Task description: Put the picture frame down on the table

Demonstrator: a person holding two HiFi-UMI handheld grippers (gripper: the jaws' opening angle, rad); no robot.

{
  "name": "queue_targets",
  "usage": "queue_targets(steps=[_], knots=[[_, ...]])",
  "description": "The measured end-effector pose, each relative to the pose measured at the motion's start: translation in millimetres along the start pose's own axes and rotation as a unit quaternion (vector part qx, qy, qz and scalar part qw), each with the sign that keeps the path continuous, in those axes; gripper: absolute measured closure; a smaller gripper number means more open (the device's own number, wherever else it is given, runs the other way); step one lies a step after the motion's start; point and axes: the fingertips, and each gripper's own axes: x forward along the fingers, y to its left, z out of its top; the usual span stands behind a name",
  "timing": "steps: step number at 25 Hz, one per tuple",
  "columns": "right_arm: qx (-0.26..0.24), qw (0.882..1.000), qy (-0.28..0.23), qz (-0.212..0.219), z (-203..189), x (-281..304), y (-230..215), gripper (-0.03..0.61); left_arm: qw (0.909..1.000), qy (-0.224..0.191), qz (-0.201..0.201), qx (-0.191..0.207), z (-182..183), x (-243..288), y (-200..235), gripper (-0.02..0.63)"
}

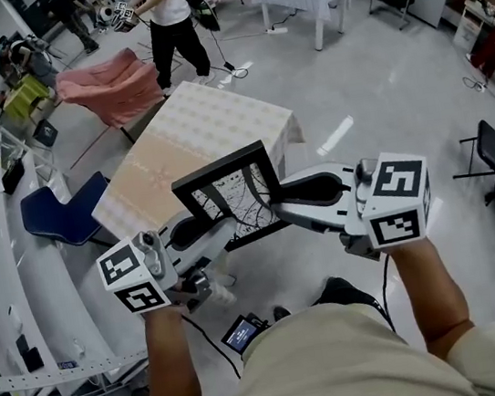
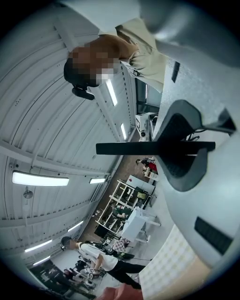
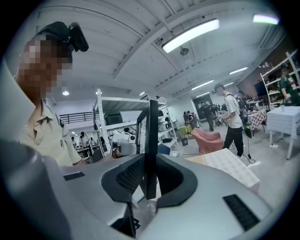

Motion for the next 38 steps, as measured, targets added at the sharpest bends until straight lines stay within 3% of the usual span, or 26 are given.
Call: queue_targets(steps=[9, 18, 28, 38], knots=[[0.004, 1.0, 0.007, 0.012, 14.8, -12.1, -63.5, 0.509, 0.9999, -0.003, 0.013, -0.008, 14.2, 41.7, 47.9, 0.565], [0.004, 0.998, 0.024, 0.06, 51.4, -59.5, -175.8, 0.509, 0.9974, -0.018, 0.067, -0.019, 46.0, 139.2, 119.4, 0.565], [0.003, 0.995, 0.031, 0.096, 31.1, -39.6, -196.0, 0.509, 0.9937, -0.026, 0.108, -0.011, 28.1, 130.0, 143.4, 0.565], [0.011, 0.997, 0.045, 0.059, 63.9, 36.3, -253.5, 0.509, 0.9956, -0.038, 0.081, -0.027, 67.6, 93.1, 231.3, 0.565]])
